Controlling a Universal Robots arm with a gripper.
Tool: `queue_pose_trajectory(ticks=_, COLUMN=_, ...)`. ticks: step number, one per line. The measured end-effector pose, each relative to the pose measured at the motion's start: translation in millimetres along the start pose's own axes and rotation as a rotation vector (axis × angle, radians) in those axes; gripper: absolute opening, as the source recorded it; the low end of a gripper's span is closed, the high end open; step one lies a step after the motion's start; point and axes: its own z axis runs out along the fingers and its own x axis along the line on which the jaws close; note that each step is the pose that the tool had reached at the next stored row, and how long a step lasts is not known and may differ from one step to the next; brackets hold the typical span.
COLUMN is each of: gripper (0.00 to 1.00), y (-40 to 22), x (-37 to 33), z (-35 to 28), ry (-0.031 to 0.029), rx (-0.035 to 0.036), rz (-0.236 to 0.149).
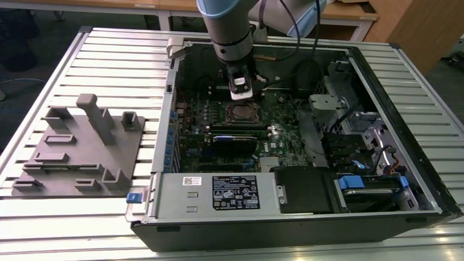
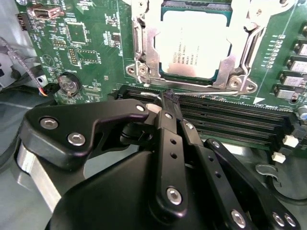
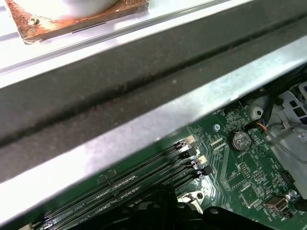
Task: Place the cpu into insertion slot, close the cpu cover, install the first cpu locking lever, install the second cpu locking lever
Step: 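Install the first cpu locking lever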
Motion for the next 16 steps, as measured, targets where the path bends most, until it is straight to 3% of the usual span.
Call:
queue_pose_trajectory(ticks=3, gripper=0.11, y=-0.5, x=1.0, z=-0.3, ry=-0.0077, rx=-0.0049, rz=-0.003)
queue_pose_trajectory(ticks=6, gripper=0.11, y=-1.1, x=2.2, z=-0.6, ry=-0.0111, rx=-0.0070, rz=-0.004)
queue_pose_trajectory(ticks=16, gripper=0.11, y=-2.0, x=4.5, z=-0.9, ry=-0.0148, rx=-0.0089, rz=-0.007)
